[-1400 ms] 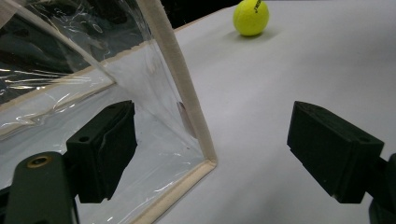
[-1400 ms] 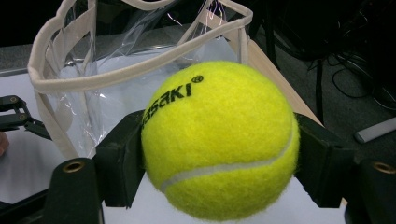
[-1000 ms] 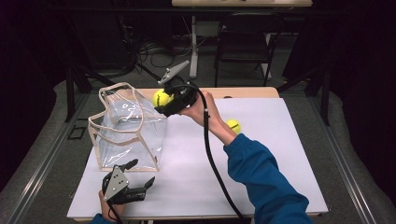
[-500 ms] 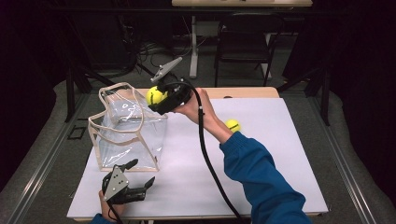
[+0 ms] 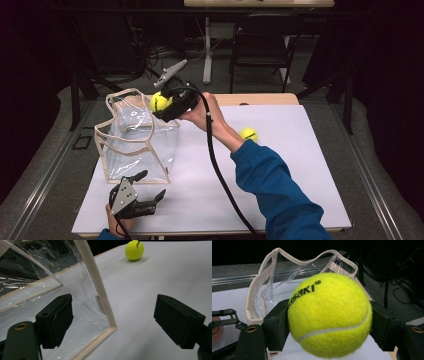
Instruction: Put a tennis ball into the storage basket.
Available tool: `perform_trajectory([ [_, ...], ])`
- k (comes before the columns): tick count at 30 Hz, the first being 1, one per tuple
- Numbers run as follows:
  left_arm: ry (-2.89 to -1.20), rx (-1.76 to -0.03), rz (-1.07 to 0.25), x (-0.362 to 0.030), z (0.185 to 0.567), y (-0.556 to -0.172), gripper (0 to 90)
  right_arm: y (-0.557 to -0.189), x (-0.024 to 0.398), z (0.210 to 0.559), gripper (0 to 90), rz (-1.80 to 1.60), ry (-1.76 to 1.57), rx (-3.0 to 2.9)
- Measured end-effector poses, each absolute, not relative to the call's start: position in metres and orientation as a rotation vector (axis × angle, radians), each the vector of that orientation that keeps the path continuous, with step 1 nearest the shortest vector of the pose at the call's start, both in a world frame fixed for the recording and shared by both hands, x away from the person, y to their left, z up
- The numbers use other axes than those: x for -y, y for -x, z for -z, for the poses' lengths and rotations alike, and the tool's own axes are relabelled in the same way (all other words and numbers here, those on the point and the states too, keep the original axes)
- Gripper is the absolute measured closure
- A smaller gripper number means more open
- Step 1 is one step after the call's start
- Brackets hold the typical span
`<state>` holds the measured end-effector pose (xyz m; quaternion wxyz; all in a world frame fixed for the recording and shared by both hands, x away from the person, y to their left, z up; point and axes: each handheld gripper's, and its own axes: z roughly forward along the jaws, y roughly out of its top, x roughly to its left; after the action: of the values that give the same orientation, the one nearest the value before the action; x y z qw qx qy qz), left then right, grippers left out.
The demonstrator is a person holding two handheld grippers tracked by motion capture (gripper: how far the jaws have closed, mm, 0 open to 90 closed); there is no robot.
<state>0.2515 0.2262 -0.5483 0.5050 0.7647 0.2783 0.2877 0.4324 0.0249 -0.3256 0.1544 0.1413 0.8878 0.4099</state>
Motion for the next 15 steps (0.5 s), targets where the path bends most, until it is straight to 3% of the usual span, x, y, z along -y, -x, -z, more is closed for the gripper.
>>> perform_trajectory([
  [15,-1.847,-0.668,-0.697,-0.2264,0.5481,-0.2512,15.8,-0.4321,-0.0327,0.3259,26.4,-1.202,-0.399,-2.531],
])
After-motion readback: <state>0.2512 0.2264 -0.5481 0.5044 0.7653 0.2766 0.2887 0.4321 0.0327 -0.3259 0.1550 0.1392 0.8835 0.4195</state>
